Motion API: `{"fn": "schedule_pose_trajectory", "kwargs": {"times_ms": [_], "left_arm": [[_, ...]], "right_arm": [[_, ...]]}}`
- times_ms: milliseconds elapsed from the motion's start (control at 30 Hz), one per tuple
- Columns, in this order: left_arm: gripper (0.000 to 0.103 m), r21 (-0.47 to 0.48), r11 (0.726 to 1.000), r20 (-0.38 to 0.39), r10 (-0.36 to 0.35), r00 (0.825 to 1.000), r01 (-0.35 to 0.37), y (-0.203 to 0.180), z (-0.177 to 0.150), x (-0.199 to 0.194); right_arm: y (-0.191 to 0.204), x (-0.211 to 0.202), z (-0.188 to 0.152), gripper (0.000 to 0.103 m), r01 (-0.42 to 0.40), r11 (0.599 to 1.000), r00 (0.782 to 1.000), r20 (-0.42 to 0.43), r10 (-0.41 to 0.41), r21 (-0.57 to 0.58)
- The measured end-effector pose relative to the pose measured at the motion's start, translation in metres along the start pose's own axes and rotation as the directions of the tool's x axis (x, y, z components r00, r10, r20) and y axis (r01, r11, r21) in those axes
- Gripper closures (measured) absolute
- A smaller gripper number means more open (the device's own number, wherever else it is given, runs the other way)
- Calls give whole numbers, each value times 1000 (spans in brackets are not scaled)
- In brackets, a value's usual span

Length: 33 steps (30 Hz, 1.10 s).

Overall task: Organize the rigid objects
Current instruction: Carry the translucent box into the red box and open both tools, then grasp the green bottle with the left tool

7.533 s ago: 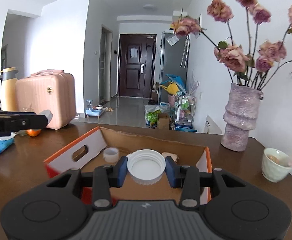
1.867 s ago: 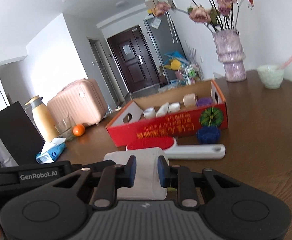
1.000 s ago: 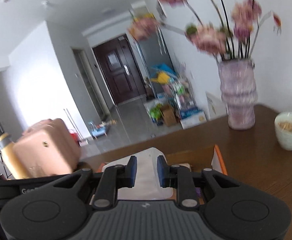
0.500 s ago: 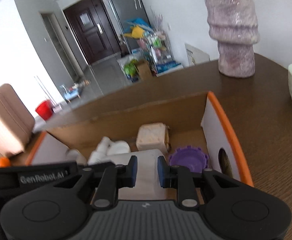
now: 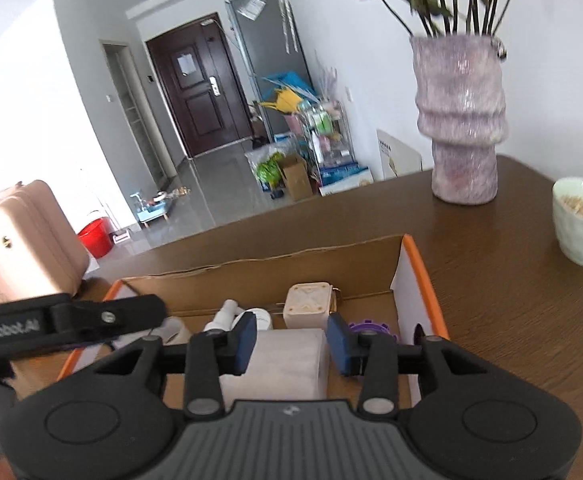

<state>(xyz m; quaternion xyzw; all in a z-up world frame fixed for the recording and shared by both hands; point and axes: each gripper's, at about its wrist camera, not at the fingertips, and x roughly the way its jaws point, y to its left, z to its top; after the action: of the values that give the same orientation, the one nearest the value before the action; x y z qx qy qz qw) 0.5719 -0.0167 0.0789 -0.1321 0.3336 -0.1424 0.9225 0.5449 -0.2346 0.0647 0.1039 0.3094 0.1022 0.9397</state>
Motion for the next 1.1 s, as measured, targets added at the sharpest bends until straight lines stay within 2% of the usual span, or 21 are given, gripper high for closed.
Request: {"fn": "schedule_pose_trajectory", "kwargs": {"times_ms": [33, 100, 200, 233, 300, 367, 433, 500, 600, 667, 767, 800, 867, 933, 1000, 1033, 1100], "left_arm": [[17, 20, 1000, 23, -5, 1000, 4, -2, -2, -15], [6, 71, 997, 84, -33, 996, 27, -3, -9, -49], [2, 170, 985, 150, -59, 987, 33, -9, -27, -93], [2, 203, 979, 160, -57, 985, 23, -12, -34, -105], [0, 210, 978, 153, -28, 988, -4, -17, -48, -129], [0, 240, 969, 124, -95, 988, 64, -21, -69, -155], [0, 278, 946, 95, -201, 975, 168, -23, -100, -182], [0, 325, 915, 30, -264, 964, 240, -28, -138, -202], [0, 402, 878, -18, -278, 960, 262, -41, -197, -220], [0, 476, 830, -63, -296, 953, 290, -53, -233, -226], [0, 591, 752, -100, -291, 952, 292, -72, -285, -233], [0, 610, 738, -109, -280, 954, 287, -75, -299, -232], [1, 611, 748, -130, -230, 965, 260, -78, -322, -223], [5, 584, 783, -128, -171, 977, 213, -76, -334, -211], [16, 548, 817, -131, -130, 983, 181, -72, -341, -203], [19, 532, 831, -119, -117, 986, 163, -71, -344, -201], [27, 494, 858, -87, -115, 990, 143, -65, -343, -201]], "right_arm": [[2, -13, -4, 56, -13, 1000, 1000, 16, 14, -27], [5, -39, -13, 44, -45, 995, 998, 48, 49, -85], [10, -76, -29, 40, -92, 982, 991, 81, 106, -166], [11, -86, -34, 38, -94, 979, 990, 86, 111, -182], [14, -109, -46, 37, -99, 970, 988, 91, 122, -224], [13, -138, -62, 31, -128, 953, 981, 108, 163, -276], [7, -165, -83, 24, -153, 942, 974, 117, 195, -299], [-1, -188, -107, 23, -181, 936, 970, 100, 220, -303], [-9, -211, -141, 22, -179, 935, 975, 75, 211, -306], [-15, -223, -161, 22, -170, 945, 978, 68, 196, -279], [-20, -237, -184, 22, -180, 957, 980, 48, 196, -228], [-21, -242, -191, 22, -178, 959, 980, 48, 193, -222], [-21, -250, -207, 22, -177, 958, 980, 48, 193, -225], [-19, -258, -221, 22, -165, 960, 981, 59, 183, -228], [-18, -263, -231, 22, -160, 962, 982, 69, 179, -222], [-18, -266, -236, 22, -161, 963, 981, 72, 180, -217], [-21, -270, -245, 22, -168, 966, 980, 73, 186, -198]]}}
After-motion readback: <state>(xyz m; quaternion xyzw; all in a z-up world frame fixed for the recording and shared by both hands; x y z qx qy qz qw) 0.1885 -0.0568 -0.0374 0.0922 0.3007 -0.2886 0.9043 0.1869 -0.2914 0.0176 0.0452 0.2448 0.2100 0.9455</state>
